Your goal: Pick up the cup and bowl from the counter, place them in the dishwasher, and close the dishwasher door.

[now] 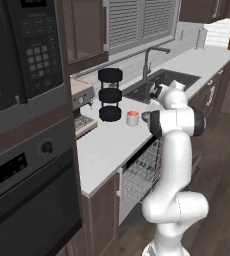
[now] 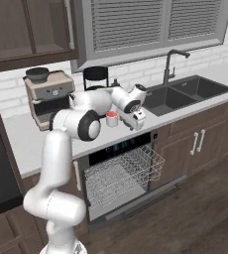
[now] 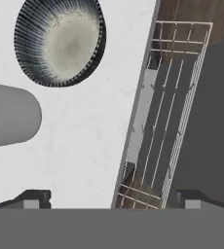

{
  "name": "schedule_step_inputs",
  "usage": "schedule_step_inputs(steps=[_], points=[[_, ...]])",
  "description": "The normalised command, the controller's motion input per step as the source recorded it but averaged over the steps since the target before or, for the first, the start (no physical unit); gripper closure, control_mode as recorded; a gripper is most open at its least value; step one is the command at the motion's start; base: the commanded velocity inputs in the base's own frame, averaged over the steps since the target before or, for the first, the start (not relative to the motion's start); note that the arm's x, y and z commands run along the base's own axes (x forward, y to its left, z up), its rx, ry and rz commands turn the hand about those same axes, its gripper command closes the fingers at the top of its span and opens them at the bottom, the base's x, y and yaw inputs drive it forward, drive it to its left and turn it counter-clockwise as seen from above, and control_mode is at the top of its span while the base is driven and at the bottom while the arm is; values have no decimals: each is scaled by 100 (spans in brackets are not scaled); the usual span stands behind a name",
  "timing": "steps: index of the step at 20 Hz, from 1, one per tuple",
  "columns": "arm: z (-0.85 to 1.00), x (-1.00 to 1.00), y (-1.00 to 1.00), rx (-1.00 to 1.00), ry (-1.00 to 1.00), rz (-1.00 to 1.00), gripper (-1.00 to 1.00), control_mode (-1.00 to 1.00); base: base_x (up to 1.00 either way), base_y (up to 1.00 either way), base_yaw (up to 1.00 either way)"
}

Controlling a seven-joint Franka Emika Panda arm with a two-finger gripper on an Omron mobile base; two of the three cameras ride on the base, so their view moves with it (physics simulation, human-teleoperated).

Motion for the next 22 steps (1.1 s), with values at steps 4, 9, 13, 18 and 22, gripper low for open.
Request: schedule_step_inputs(steps=[4,9,13,18,22], points=[[-10,49,-2,9,0,-8,-100,-100,0,0,0],[-38,51,0,5,0,-8,-100,-100,0,0,0],[-39,33,0,0,0,-9,-100,-100,0,0,0],[-17,7,0,0,0,-10,-100,-100,0,0,0],[-12,17,0,0,0,-13,-100,-100,0,0,0]])
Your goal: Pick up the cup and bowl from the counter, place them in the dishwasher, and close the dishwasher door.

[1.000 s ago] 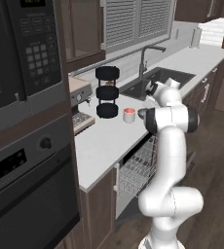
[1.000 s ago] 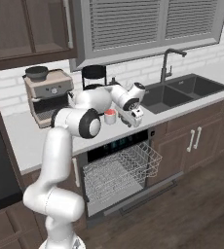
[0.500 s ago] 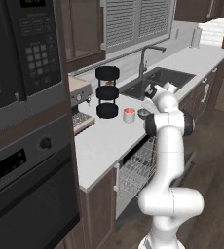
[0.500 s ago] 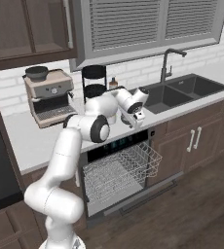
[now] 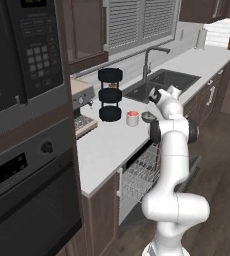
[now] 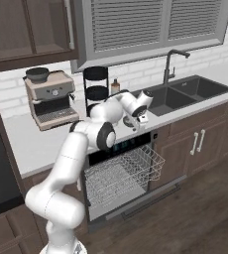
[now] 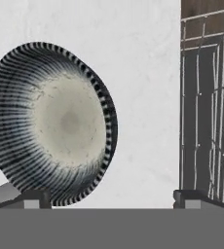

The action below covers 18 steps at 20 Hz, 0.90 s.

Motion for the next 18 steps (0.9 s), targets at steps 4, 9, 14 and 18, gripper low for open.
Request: schedule_step_inputs(steps=[4,9,14,18], points=[[-26,18,0,0,0,-14,-100,-100,0,0,0],[-36,15,0,0,0,-14,-100,-100,0,0,0],[-9,19,0,0,0,-14,-100,-100,0,0,0],[-23,21,0,0,0,-14,100,-100,0,0,0]])
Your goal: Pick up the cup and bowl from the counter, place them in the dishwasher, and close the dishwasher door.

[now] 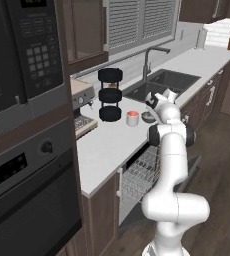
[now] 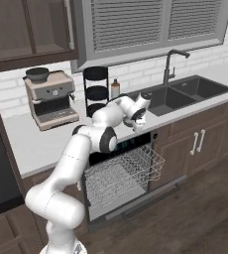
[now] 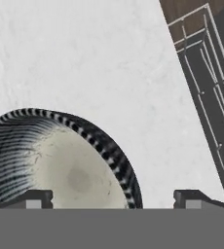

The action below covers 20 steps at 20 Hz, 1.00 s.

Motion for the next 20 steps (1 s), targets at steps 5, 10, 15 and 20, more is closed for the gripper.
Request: schedule_step_inputs(steps=[5,10,15,20], points=[[-23,-7,2,0,0,-5,100,-100,0,0,0],[-4,-76,17,0,0,0,100,-100,0,0,0],[0,-100,32,0,-9,0,100,-100,0,0,0],[1,-100,25,0,-17,0,100,-100,0,0,0]])
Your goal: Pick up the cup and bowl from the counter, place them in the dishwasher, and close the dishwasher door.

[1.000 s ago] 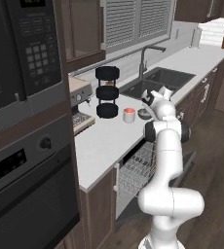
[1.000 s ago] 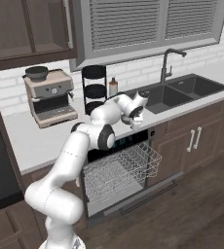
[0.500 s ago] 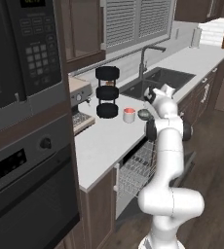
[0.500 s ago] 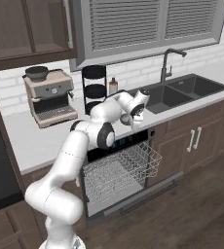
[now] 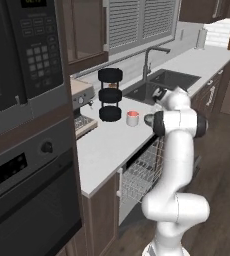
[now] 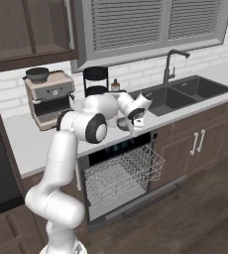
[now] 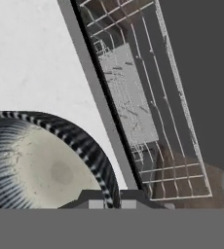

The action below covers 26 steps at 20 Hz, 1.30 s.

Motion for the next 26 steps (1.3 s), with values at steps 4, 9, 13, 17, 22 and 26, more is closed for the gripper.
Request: schedule_step_inputs(steps=[4,9,13,17,22,26], points=[[0,-100,1,0,-10,5,100,-100,0,0,0],[-3,-100,0,0,-2,8,100,-100,0,0,0],[-24,-100,-7,0,0,10,100,-100,0,0,0],[-81,-100,-19,0,0,17,100,-100,0,0,0],[-98,-27,14,0,5,10,100,-100,0,0,0],[-87,59,35,0,4,4,100,-100,0,0,0]])
